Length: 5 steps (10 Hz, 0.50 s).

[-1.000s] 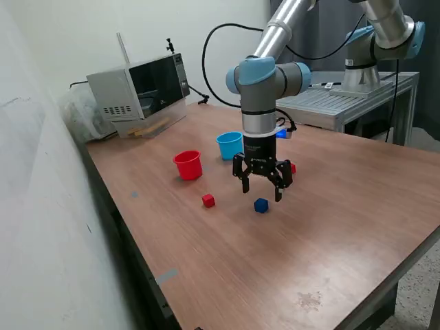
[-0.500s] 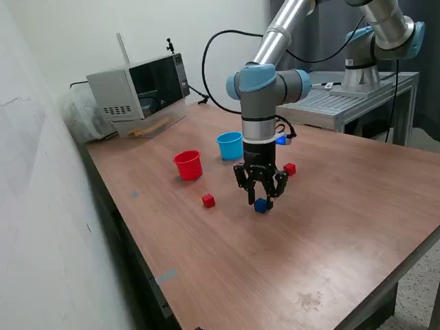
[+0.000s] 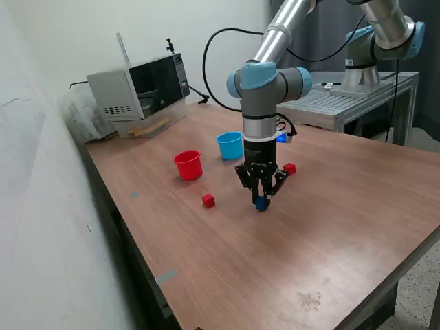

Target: Place red objects in the red bin, and blue objects in the blue bin.

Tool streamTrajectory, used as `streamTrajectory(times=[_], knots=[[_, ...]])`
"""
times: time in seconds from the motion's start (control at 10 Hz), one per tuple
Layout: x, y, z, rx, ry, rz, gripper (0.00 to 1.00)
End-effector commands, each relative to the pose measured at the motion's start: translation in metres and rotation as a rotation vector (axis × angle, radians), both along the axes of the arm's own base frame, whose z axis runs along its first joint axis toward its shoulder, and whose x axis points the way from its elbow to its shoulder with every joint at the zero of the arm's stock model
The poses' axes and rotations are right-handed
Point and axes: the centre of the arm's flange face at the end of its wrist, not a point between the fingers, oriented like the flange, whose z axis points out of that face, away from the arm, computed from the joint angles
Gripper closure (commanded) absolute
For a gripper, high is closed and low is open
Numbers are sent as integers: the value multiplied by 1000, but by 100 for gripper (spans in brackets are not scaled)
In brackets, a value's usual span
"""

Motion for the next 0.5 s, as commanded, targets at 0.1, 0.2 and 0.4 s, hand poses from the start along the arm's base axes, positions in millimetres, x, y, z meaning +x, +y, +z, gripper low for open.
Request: streamTrajectory(times=[0.1,0.2,0.4], knots=[[43,10,84,-3,45,-7,100],[61,19,113,-5,62,-20,100],[93,87,131,0,38,-114,100]])
